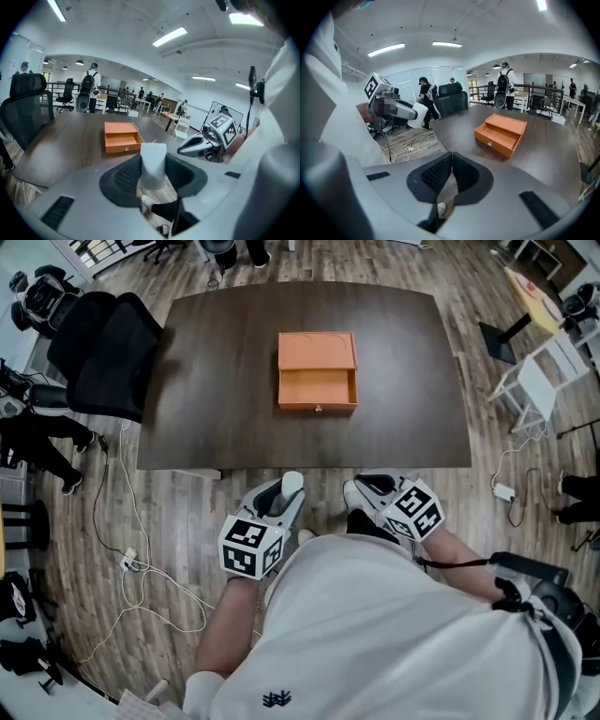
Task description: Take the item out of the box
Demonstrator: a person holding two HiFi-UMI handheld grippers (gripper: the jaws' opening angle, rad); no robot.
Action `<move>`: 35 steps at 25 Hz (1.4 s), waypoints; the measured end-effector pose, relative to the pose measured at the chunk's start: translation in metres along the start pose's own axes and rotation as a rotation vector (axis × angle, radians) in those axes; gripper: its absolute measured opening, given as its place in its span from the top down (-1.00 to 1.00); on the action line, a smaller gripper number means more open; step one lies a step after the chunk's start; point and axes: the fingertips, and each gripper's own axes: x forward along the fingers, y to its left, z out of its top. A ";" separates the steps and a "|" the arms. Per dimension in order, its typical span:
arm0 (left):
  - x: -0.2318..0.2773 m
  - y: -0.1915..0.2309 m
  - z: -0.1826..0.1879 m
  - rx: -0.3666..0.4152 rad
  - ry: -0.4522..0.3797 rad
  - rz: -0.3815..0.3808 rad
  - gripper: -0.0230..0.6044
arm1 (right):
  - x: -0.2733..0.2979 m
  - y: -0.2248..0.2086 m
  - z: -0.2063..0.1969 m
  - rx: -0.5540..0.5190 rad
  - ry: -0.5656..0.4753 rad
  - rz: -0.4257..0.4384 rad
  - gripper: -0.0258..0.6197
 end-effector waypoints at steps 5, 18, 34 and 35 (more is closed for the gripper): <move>-0.010 -0.004 -0.007 0.000 -0.011 -0.004 0.39 | -0.002 0.013 -0.005 -0.010 0.004 -0.005 0.91; -0.023 -0.013 -0.028 -0.010 -0.013 -0.020 0.39 | -0.005 0.037 -0.011 -0.031 0.014 -0.007 0.91; -0.039 -0.008 -0.035 -0.005 -0.014 -0.033 0.39 | 0.004 0.055 -0.006 -0.042 0.009 -0.014 0.91; -0.040 -0.006 -0.036 -0.007 -0.015 -0.031 0.39 | 0.005 0.055 -0.005 -0.046 0.010 -0.014 0.91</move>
